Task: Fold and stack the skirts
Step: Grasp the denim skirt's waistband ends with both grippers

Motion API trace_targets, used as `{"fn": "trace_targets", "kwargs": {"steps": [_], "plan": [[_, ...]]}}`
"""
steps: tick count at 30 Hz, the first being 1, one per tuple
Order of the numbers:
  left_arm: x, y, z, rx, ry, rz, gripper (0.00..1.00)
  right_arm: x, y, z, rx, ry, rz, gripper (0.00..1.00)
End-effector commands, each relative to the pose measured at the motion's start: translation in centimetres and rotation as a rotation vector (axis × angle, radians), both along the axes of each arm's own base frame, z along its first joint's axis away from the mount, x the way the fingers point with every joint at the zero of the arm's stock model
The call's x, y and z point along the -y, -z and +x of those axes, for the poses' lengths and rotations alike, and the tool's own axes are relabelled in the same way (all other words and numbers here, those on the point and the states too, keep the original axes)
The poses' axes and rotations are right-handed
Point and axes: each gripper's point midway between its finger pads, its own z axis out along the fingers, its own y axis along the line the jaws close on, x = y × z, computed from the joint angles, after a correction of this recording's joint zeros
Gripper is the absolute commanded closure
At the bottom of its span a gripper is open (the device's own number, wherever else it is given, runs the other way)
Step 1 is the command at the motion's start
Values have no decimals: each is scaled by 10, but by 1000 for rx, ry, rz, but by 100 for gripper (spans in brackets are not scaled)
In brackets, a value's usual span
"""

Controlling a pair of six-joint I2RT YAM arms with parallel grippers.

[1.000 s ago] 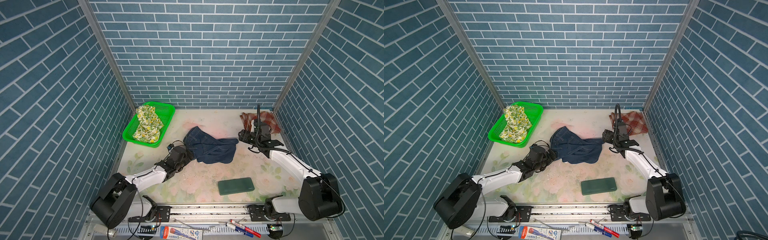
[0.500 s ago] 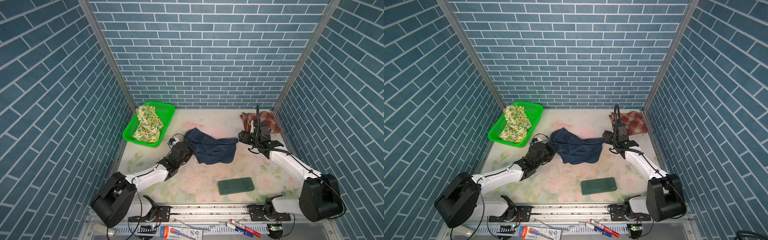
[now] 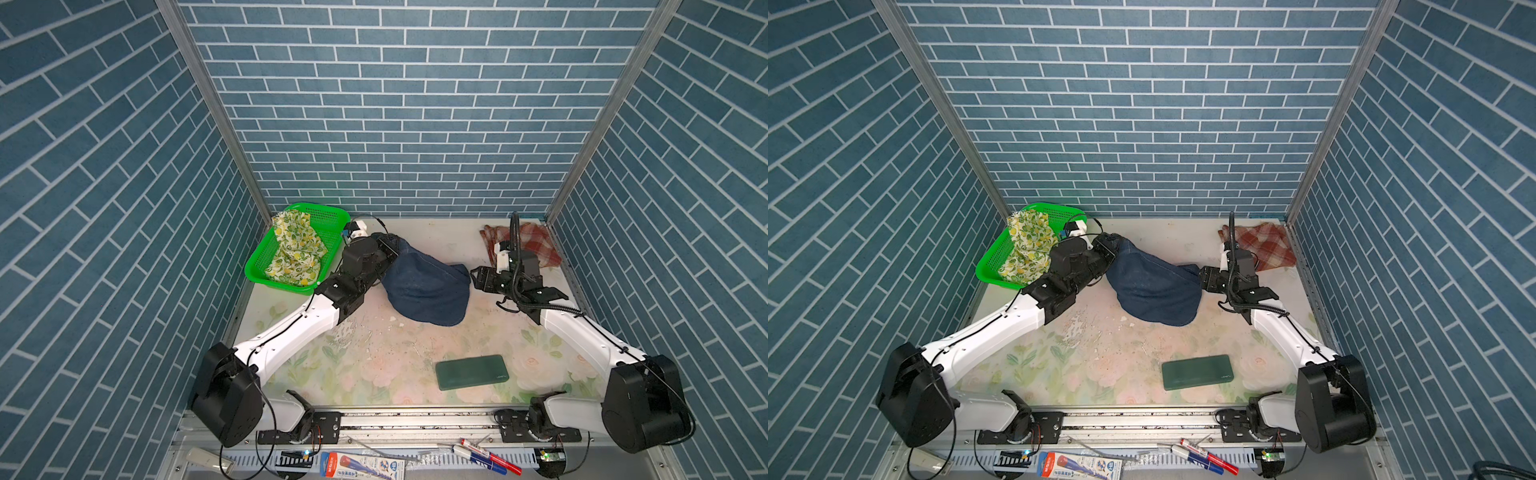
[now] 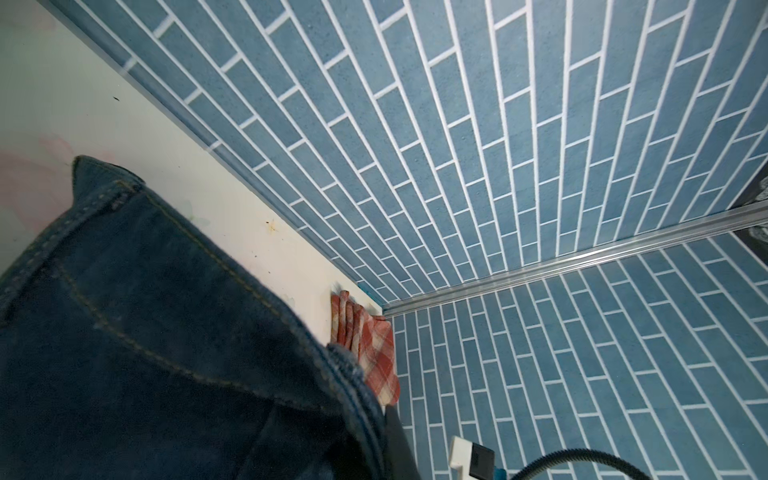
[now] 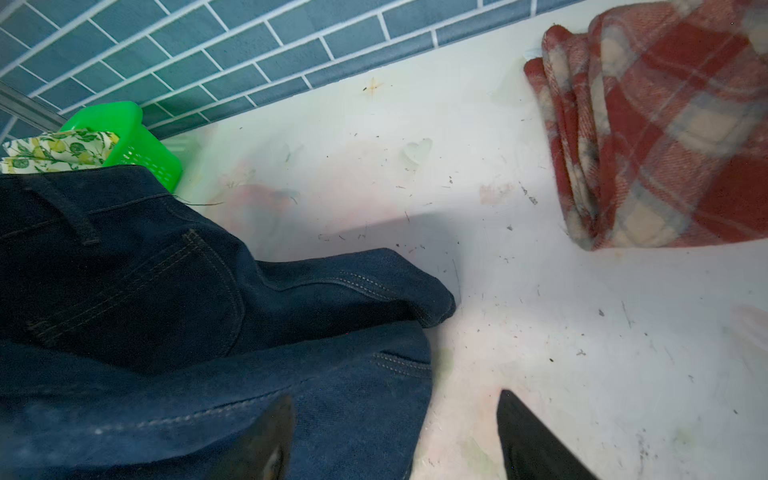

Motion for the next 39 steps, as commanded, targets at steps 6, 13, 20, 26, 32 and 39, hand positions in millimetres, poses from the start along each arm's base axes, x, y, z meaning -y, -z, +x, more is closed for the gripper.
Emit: {"fn": "trace_targets", "kwargs": {"steps": [6, 13, 20, 26, 32, 39], "plan": [[-35, 13, -2, 1, -57, 59, 100, -4, 31, 4, -85, 29, 26, 31], [-86, 107, -23, -160, -141, 68, 100, -1, 64, 7, -192, 116, 55, 32], [-119, 174, -49, -279, -190, 112, 100, -12, 83, 13, -243, 135, 142, 32], [-120, 205, -59, -327, -173, 127, 100, -19, 92, 23, -272, 155, 190, 30], [-116, 210, -57, -329, -157, 112, 100, -35, 111, 37, -306, 141, 270, 31], [-104, 172, -35, -261, -134, 94, 100, -56, 68, 68, -146, 43, 316, 100]]}}
